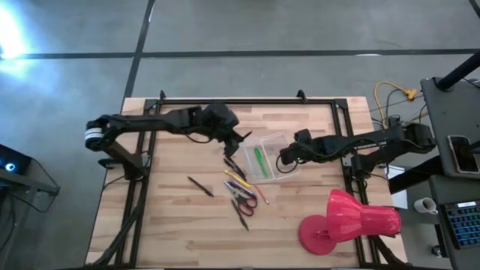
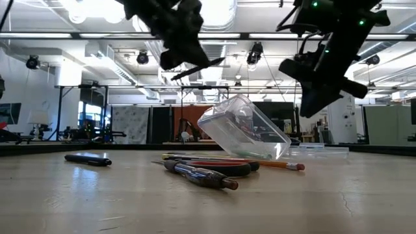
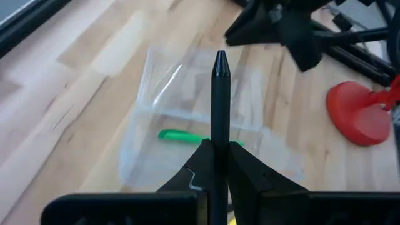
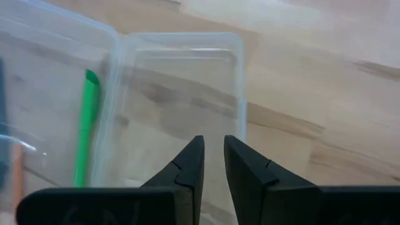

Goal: Pick & place school supplies into a supply box
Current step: Put the black pen into the transparent supply box

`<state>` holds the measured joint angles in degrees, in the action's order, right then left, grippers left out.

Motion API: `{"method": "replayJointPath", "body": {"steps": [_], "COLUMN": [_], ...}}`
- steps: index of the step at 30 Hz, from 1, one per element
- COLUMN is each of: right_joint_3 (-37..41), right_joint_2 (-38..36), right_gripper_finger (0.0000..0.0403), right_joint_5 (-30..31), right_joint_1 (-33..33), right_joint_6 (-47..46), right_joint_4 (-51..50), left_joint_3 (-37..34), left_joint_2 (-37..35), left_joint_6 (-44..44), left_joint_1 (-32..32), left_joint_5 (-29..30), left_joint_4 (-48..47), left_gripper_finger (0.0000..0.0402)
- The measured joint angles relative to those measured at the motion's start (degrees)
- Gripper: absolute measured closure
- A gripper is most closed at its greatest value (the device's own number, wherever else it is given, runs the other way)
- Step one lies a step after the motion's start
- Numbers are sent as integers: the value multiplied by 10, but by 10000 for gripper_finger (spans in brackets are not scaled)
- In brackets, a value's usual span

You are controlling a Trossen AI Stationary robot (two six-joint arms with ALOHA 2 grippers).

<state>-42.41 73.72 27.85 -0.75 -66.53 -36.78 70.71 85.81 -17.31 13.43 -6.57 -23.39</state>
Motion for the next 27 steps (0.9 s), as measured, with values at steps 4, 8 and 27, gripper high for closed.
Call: {"method": "replayJointPath", "body": {"steps": [4, 8, 27], "right_joint_3": [-1, -1, -3], "right_joint_2": [4, 2, -89], "right_gripper_finger": [349, 349, 349], "right_joint_5": [-11, -25, 8], "right_joint_1": [-1, 0, 0], "right_joint_6": [27, 74, 67], "right_joint_4": [5, -3, -28], "left_joint_3": [-73, -95, 227], "left_joint_2": [-45, -74, 148], "left_joint_6": [25, 95, 511], "left_joint_1": [-7, -16, -30], "left_joint_5": [-17, -34, -78], "left_joint_4": [38, 106, -181], "left_gripper_finger": [392, 392, 389]}}
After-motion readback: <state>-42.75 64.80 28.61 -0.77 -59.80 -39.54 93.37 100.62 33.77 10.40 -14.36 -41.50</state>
